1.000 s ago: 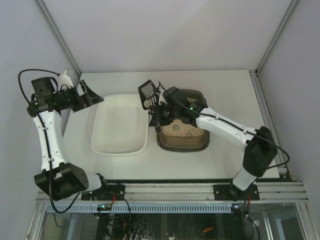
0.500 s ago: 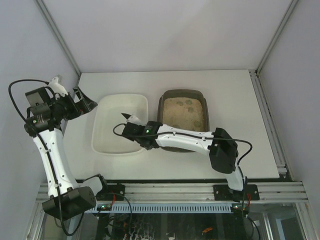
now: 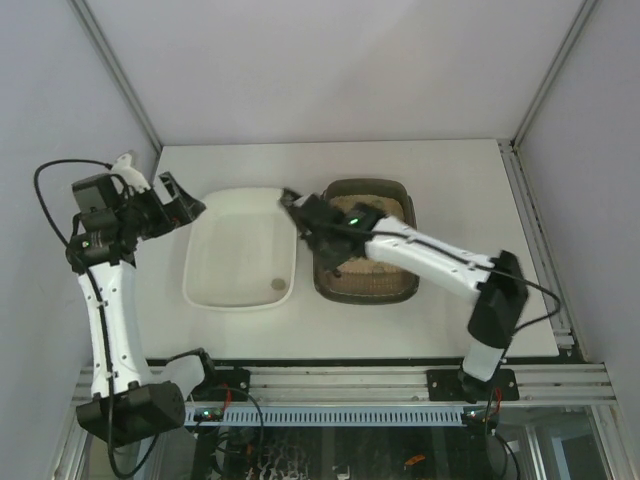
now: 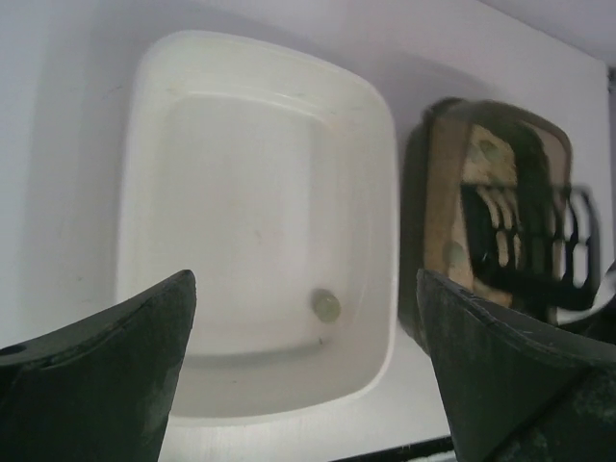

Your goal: Clean the litter box

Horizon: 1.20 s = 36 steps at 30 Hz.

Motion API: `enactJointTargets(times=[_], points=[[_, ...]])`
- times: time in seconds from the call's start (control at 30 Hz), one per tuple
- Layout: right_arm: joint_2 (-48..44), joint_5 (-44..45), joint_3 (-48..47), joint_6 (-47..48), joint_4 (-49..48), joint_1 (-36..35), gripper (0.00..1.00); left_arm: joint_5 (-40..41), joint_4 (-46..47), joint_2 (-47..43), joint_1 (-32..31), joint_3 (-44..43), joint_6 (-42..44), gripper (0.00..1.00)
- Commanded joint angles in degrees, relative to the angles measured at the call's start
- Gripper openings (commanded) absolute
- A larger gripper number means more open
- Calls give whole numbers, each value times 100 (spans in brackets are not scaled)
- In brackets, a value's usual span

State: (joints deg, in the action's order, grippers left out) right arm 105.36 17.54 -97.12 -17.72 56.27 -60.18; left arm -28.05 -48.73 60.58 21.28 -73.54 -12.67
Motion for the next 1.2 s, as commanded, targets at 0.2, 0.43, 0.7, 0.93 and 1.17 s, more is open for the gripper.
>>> enactJointTargets(times=[0.2, 0.43, 0.7, 0.93, 1.17], points=[[-2158, -3867, 1360, -913, 2048, 2639, 0, 1623, 501, 475, -3522, -32, -489, 100], [-1685, -5405, 1812, -1243, 2315, 3119, 0, 1417, 1594, 888, -4570, 469, -1512, 100], [-927, -5078, 1114, -1583, 2906, 3521, 0, 1065, 2392, 1718, -4739, 601, -1978, 100], [-134, -4876, 312, -1447, 3479, 3623, 0, 1027, 3100, 2052, -4867, 1014, -2231, 100], [290, -4932, 115, -1447, 3527, 3731, 0, 977, 3319, 2195, -5037, 1146, -2177, 100]])
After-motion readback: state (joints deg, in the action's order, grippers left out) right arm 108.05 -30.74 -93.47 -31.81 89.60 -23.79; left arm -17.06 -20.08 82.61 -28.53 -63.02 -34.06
